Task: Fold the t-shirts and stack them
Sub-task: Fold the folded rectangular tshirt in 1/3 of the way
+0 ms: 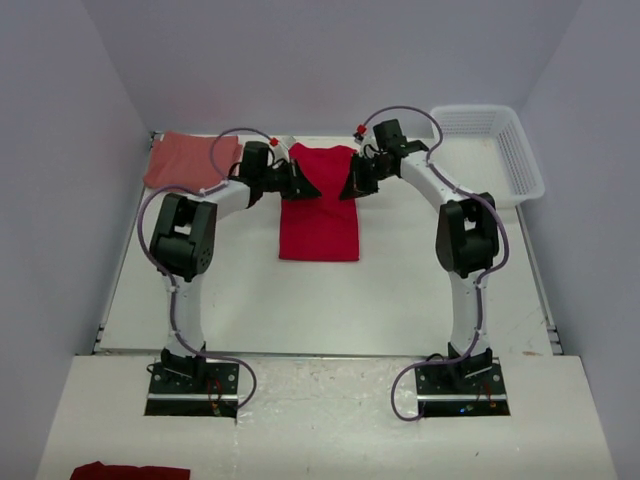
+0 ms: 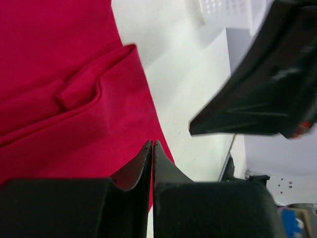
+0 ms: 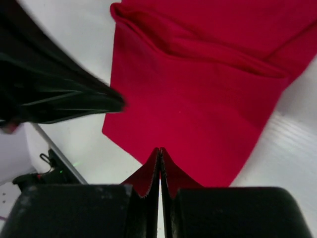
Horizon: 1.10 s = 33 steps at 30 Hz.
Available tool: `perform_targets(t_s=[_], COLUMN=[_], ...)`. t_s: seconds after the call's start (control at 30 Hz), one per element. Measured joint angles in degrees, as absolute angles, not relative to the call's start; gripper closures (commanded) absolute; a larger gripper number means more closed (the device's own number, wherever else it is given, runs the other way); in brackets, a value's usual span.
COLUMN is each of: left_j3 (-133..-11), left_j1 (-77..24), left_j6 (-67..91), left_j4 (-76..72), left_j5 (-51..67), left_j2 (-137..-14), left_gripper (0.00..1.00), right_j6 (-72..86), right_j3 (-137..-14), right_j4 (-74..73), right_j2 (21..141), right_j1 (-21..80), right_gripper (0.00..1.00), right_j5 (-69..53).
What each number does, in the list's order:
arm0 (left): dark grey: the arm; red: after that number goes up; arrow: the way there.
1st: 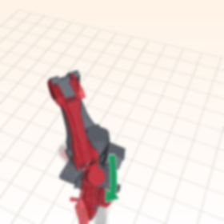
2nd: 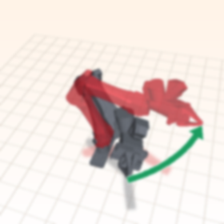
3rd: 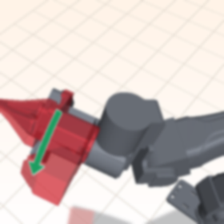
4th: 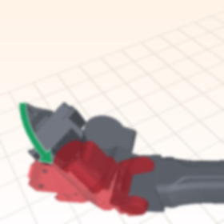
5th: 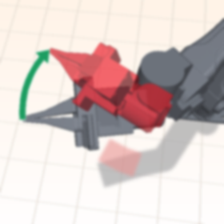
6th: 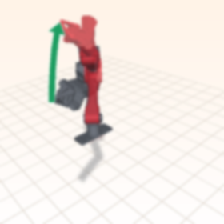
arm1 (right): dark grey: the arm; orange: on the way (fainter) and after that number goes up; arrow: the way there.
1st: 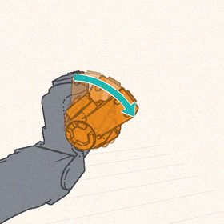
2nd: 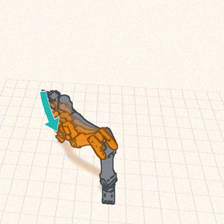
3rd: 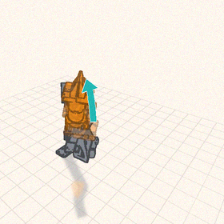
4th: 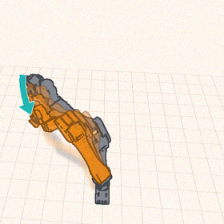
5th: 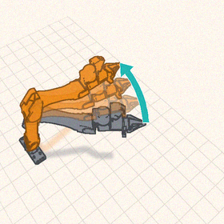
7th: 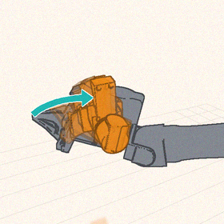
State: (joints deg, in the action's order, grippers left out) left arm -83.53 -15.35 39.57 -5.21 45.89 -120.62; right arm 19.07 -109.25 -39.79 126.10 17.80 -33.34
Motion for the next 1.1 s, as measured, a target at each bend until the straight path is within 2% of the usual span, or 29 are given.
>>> perform_targets(t_s=[0.17,0.37,0.67,1.1], left_j3=[-84.71,-88.84,-95.94,-101.36], left_j1=[-18.74,-18.94,-18.31,-17.23], left_j6=[43.07,44.62,44.6,43.88], left_j4=[-7.84,-8.91,-9.63,-6.35], left_j5=[49.84,51.11,50.96,50.26], left_j2=[-129.6,-133.45,-138.37,-143.63], left_gripper=[1.0,1.0,1.0,1.0], right_j6=[22.13,24.91,26.94,30.39], right_j3=[-101.73,-91.83,-82.35,-72.31], right_j4=[-34.09,-30.87,-28.91,-23.79], right_j2=[125.8,125.71,122.56,115.7], right_j1=[19.0,20.32,25.08,24.69], right_gripper=[1.0,1.0,1.0,1.0], right_j5=[-38.63,-40.03,-34.54,-30.57])
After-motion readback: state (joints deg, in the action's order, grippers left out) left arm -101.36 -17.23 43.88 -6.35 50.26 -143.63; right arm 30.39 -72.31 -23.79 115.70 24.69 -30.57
